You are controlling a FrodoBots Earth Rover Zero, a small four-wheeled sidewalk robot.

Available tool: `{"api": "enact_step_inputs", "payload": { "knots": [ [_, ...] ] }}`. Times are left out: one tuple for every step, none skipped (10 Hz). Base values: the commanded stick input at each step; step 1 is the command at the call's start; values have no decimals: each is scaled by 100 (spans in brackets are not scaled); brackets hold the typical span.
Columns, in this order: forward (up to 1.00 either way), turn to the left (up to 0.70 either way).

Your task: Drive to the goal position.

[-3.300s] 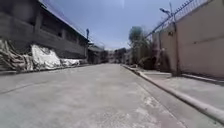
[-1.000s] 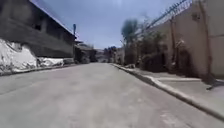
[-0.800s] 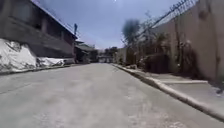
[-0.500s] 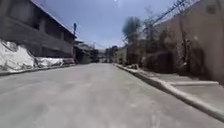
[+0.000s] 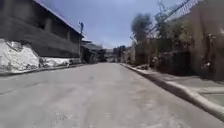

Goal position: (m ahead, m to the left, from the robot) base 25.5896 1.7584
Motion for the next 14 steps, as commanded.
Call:
{"api": "enact_step_inputs", "payload": {
  "knots": [
    [100, 3],
    [100, 3],
    [100, 3],
    [100, 3],
    [100, 3],
    [100, 3],
    [100, 3],
    [100, 3],
    [100, 3],
    [100, -37],
    [100, -37],
    [100, -18],
    [100, 3],
    [100, 3]
  ]
}}
